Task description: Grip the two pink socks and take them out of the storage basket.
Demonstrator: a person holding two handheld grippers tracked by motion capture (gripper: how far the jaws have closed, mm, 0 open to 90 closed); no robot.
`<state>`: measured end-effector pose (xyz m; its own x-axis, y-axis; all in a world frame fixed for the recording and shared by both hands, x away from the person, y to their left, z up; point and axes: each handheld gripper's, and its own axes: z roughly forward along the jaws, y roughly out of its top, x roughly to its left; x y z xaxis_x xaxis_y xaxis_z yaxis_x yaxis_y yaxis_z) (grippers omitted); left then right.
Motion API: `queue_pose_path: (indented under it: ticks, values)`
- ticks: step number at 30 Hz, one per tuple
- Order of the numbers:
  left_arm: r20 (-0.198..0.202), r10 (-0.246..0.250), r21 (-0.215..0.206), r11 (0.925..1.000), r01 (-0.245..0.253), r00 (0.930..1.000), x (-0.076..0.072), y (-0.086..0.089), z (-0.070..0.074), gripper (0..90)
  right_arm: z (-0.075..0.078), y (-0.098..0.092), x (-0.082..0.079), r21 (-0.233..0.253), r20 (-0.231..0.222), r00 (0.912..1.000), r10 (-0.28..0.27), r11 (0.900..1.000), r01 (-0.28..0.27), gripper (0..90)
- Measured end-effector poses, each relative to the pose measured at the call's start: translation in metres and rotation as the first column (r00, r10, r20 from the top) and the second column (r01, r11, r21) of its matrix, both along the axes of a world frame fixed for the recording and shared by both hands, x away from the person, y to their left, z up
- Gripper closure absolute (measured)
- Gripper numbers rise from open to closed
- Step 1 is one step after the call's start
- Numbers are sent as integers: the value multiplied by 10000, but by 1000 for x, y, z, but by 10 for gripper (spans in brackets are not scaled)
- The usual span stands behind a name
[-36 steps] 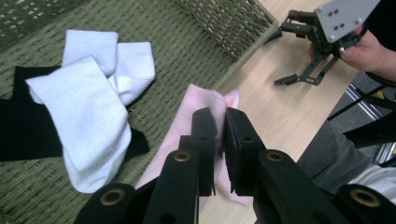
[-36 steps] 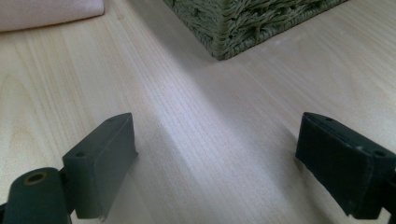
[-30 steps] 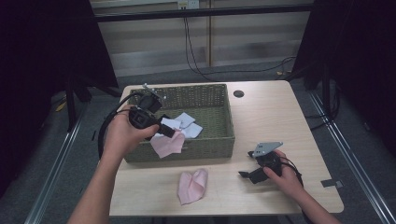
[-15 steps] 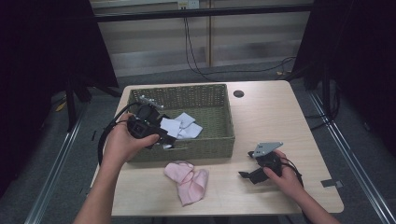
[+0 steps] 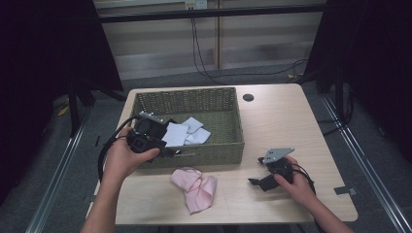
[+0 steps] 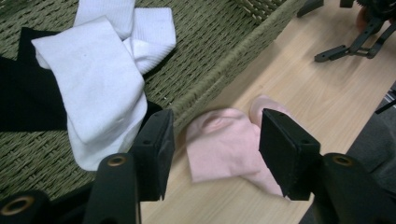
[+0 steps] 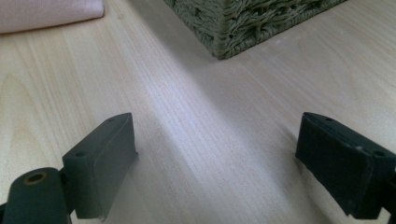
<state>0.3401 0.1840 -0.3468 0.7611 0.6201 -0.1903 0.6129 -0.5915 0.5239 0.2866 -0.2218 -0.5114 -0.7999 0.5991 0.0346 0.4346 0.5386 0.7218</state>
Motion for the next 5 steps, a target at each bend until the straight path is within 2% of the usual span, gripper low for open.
queue_pose_path:
  ticks: [5]
  values:
    - [119, -17, -41, 10000, 17, 9999, -2, 0, -4, 407, 0, 0, 0, 3, 4, 10000, -1, 10000, 1, 111]
